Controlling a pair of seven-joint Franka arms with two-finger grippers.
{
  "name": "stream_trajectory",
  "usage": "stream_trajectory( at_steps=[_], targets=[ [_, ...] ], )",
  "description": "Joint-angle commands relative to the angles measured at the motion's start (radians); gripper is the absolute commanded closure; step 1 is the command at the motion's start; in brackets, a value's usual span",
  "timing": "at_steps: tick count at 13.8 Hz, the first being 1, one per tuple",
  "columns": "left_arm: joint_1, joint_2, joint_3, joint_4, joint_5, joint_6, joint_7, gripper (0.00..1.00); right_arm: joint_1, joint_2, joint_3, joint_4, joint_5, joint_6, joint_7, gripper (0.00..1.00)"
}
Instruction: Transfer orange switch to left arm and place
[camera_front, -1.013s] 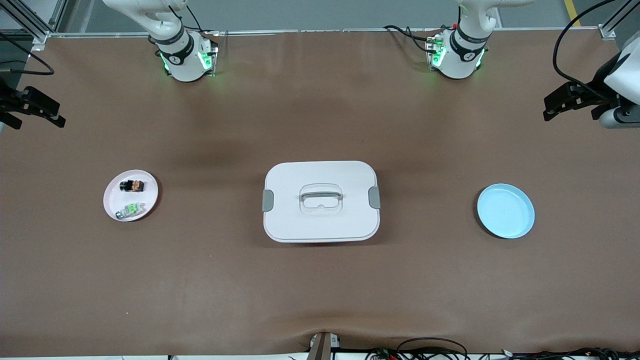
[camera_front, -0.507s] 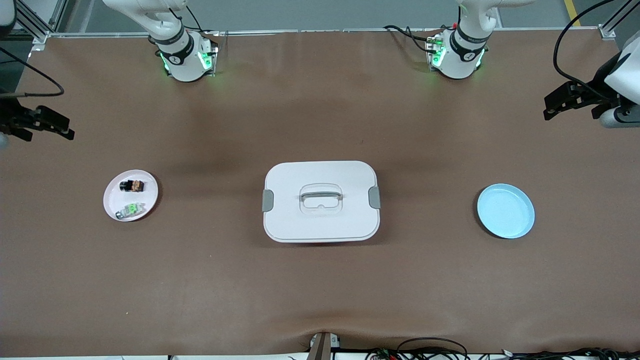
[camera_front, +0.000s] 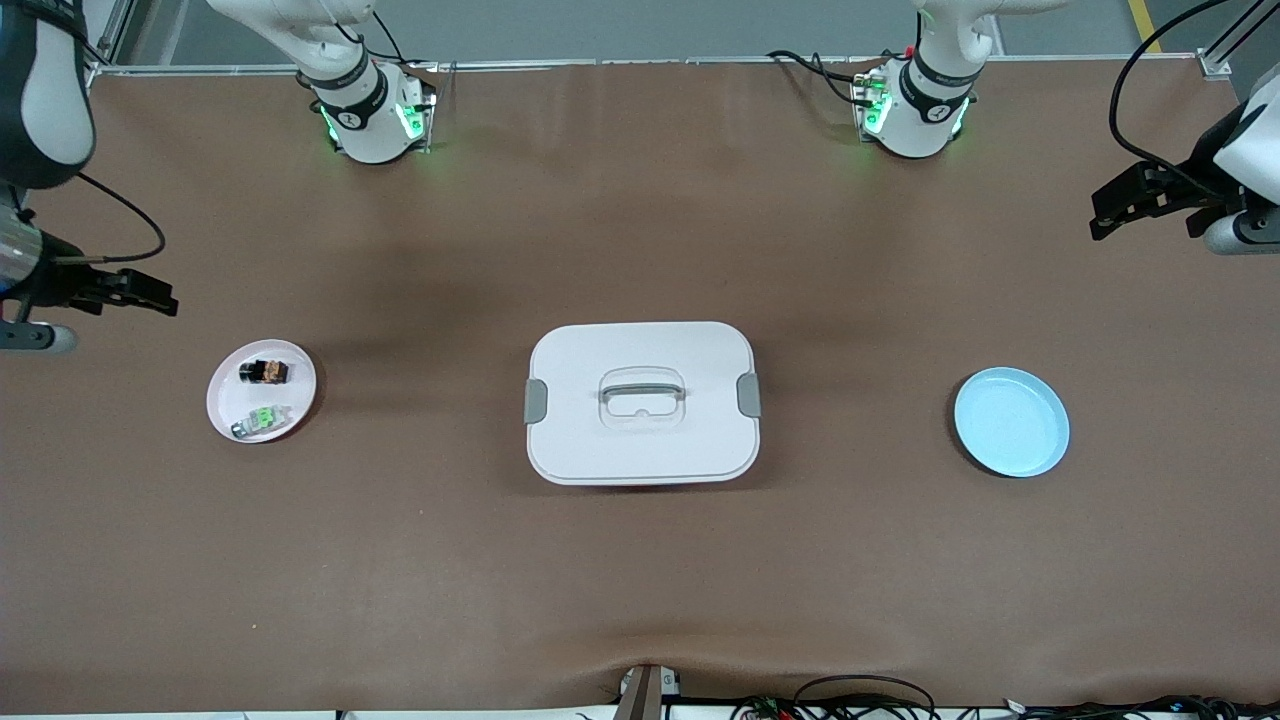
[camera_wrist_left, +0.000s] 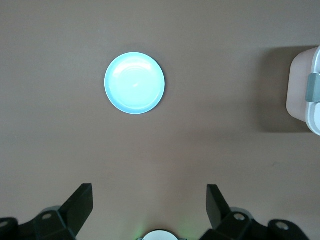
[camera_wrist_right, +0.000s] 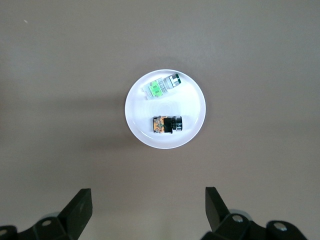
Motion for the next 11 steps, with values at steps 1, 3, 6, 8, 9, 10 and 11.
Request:
stream_trajectory(
  at_steps=[1, 3, 6, 8, 9, 10, 11],
  targets=[
    [0.006, -0.005, -0.004, 0.012, 0.006, -0.010, 0.025, 0.00, -0.013, -0.024, 0.009, -0.118, -0.010, 0.102, -0.003, 0.00],
    [0.008, -0.007, -0.004, 0.010, 0.008, -0.015, 0.026, 0.00, -0.013, -0.024, 0.009, -0.200, -0.010, 0.200, -0.005, 0.00],
    [0.008, -0.010, -0.004, 0.010, 0.008, -0.019, 0.026, 0.00, -0.038, -0.017, 0.009, -0.316, -0.010, 0.385, -0.077, 0.00],
    [0.006, -0.010, -0.004, 0.009, 0.008, -0.019, 0.026, 0.00, -0.050, 0.028, 0.009, -0.329, -0.009, 0.426, -0.118, 0.00],
    [0.006, -0.010, -0.005, 0.009, 0.009, -0.019, 0.026, 0.00, -0.053, 0.054, 0.009, -0.329, -0.009, 0.439, -0.124, 0.00],
    [0.006, -0.011, -0.005, 0.007, 0.009, -0.019, 0.026, 0.00, -0.058, 0.078, 0.009, -0.334, -0.009, 0.459, -0.124, 0.00],
    [0.005, -0.010, -0.005, 0.009, 0.009, -0.019, 0.026, 0.00, -0.058, 0.103, 0.009, -0.335, -0.009, 0.467, -0.124, 0.00]
  ],
)
